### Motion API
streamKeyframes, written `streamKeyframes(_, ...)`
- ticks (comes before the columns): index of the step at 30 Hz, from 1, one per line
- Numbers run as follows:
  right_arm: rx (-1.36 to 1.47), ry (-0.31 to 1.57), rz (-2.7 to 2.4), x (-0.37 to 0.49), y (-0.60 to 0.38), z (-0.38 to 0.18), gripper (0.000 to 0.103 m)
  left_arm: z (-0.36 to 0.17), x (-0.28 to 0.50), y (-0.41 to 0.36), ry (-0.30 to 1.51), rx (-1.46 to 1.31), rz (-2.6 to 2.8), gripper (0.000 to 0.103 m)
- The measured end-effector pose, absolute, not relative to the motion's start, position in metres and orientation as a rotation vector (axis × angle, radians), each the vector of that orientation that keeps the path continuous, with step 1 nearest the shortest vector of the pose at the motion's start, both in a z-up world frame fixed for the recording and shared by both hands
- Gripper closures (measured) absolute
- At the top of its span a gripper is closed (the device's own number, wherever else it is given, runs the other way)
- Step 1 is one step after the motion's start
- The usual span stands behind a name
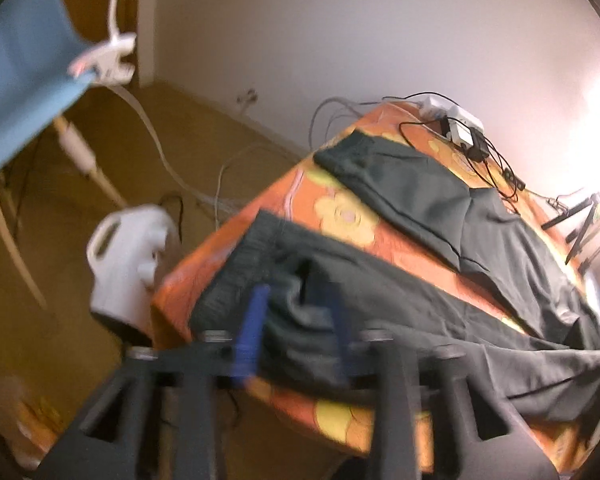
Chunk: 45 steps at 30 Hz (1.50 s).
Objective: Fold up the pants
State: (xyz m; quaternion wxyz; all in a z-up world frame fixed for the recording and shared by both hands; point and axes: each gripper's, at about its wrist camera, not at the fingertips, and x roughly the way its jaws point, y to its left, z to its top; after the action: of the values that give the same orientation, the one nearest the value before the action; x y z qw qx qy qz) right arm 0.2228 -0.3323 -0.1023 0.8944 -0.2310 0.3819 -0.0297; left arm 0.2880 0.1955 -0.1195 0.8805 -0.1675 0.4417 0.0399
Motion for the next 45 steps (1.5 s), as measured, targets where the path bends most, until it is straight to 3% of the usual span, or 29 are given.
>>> streamKeyframes(7, -0.471, 0.776, -0.057, 0.223, -0.332, -0.102, 0.100, -0.151, 0.285, 0.196, 1.038, -0.615, 0.084, 0.058)
streamKeyframes(13, -0.464, 0.772, -0.052, 0.219, -0.334, -0.101, 0.099, -0.152, 0.292, 0.187, 1.011, -0.609, 0.148, 0.062)
streamKeyframes(14, -0.465, 0.772, -0.051, 0.218, -0.334, -0.101, 0.099, -0.153, 0.294, 0.185, 0.999, -0.602, 0.154, 0.082)
streamKeyframes(16, -0.467, 0.771, -0.051, 0.218, -0.334, -0.102, 0.099, -0.159, 0.298, 0.182, 1.000, -0.597, 0.154, 0.103)
streamKeyframes(27, -0.480, 0.744, -0.058, 0.208, -0.332, -0.091, 0.100, -0.133, 0.284, 0.188, 0.868, -0.536, 0.148, 0.103)
streamKeyframes(39, -0.493, 0.760, -0.112, 0.243, -0.345, -0.099, 0.100, -0.107, 0.293, 0.138, 0.890, -0.088, -0.023, 0.103)
streamKeyframes(45, -0.485, 0.792, -0.107, 0.253, -0.350, -0.108, 0.100, -0.110, 0.277, 0.076, 0.957, 0.232, -0.292, 0.095)
